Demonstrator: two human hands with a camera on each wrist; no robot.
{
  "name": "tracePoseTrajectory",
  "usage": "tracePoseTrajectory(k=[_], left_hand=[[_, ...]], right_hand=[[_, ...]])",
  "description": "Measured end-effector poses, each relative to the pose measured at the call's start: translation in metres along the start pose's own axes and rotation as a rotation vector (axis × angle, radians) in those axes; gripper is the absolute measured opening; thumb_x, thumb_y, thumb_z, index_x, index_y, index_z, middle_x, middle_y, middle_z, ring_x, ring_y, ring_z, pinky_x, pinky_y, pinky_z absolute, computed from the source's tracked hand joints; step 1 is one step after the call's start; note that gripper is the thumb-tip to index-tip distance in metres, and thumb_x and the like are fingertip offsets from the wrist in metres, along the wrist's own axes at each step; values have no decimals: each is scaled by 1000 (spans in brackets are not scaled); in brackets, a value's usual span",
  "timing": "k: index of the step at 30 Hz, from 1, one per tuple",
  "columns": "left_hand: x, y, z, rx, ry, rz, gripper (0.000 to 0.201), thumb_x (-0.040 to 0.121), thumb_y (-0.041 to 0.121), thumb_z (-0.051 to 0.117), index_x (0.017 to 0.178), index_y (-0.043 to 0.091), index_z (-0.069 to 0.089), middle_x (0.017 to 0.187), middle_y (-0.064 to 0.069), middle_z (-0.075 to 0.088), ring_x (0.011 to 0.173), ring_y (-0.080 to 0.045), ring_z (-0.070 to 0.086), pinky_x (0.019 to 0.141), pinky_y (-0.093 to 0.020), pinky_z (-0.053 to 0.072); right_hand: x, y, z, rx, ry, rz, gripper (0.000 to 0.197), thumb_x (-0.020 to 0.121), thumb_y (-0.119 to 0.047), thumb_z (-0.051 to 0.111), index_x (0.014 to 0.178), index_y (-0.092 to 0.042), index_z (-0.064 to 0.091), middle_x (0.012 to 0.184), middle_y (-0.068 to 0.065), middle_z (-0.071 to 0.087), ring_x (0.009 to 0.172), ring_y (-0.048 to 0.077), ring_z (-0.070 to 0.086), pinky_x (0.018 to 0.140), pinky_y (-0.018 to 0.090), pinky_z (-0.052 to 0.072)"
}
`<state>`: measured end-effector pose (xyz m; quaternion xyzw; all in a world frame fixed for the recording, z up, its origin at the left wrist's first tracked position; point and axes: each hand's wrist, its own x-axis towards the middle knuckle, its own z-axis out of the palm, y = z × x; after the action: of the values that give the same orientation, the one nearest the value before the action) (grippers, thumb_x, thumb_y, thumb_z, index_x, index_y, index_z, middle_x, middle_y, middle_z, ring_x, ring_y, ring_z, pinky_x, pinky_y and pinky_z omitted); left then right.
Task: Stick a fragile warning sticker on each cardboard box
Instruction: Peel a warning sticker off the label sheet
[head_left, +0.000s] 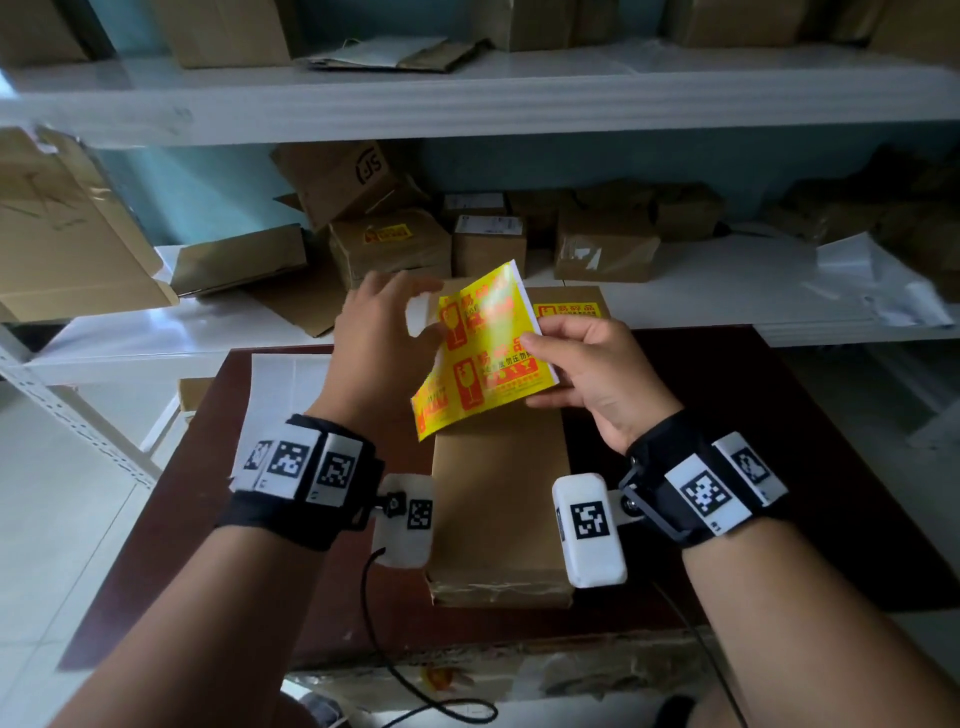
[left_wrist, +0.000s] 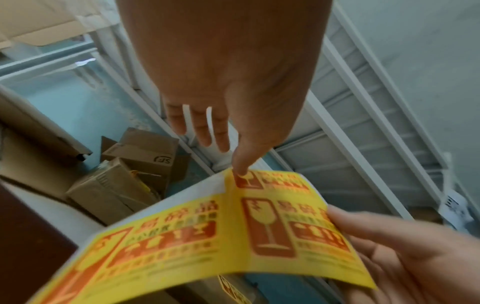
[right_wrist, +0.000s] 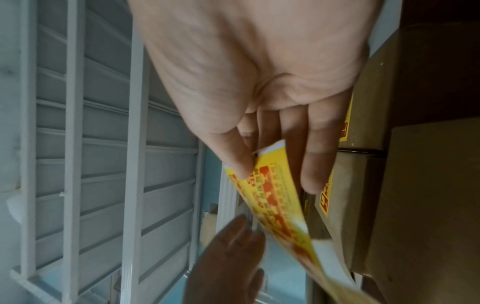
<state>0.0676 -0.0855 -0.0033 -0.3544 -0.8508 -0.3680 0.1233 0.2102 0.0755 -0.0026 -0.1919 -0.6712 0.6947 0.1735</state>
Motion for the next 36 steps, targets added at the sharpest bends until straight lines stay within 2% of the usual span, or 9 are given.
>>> tracePoseTrajectory(k=[4,10,12,16,19,23,27,33,36], left_hand=[[-10,25,6,-150,28,165,16,86,14,72,100,20,75,97,7,69,83,-4,61,72,-11,43],[-18,39,18,-318,11,104,9,86,19,74,94,21,78,87,11,73,80,-1,66,68,-10,44],[-17,39,17,-329,15,77,9,86,20,75,94,20,78,87,11,73,81,-1,66,69,-12,46],[-18,38,15,-321,15,77,11,86,21,75,96,18,79,89,9,74,83,-2,68,72,-21,53],[-19,38,13,-323,21,81,11,85,23,76,95,19,80,89,9,75,84,0,68,74,-25,55],[-20,38,12,-273,56,132,13,85,29,76,93,20,80,88,9,75,81,0,68,71,-32,56],[-21,37,8,-196,73,227,14,87,29,73,95,19,80,89,6,76,78,-3,68,65,-32,56],[-19,34,7,-120,61,294,17,90,28,68,92,19,81,89,6,77,77,-10,69,61,-36,55],[-18,32,6,-124,47,285,17,90,28,66,91,19,81,88,5,76,77,-11,69,61,-37,55]], right_hand=[[1,6,7,8,85,-52,24,88,-13,73,112,-7,70,95,8,78,90,24,75,61,34,60],[-1,8,11,3,71,-118,16,86,-8,75,101,-8,72,87,11,78,76,18,73,65,26,58],[0,9,10,8,74,-122,18,87,-9,74,105,-7,74,91,10,78,81,19,74,70,28,58],[2,10,9,-5,78,-124,23,89,-12,72,112,-10,74,103,8,77,101,23,73,93,46,57],[1,10,9,-11,45,-138,22,91,-10,69,113,-13,73,109,8,76,106,22,71,99,45,54],[-1,9,9,-51,18,-181,20,92,-9,68,103,-25,75,98,-5,76,95,8,70,92,34,56],[-1,8,8,-72,-17,-207,23,93,-9,67,97,-31,74,98,-12,75,100,4,69,91,25,55],[0,9,8,-74,-18,-203,20,92,-9,68,109,-17,74,101,-12,73,98,-1,69,88,19,54],[2,10,8,-70,-14,-191,20,91,-10,69,110,-14,74,107,-7,74,104,5,69,88,20,55]])
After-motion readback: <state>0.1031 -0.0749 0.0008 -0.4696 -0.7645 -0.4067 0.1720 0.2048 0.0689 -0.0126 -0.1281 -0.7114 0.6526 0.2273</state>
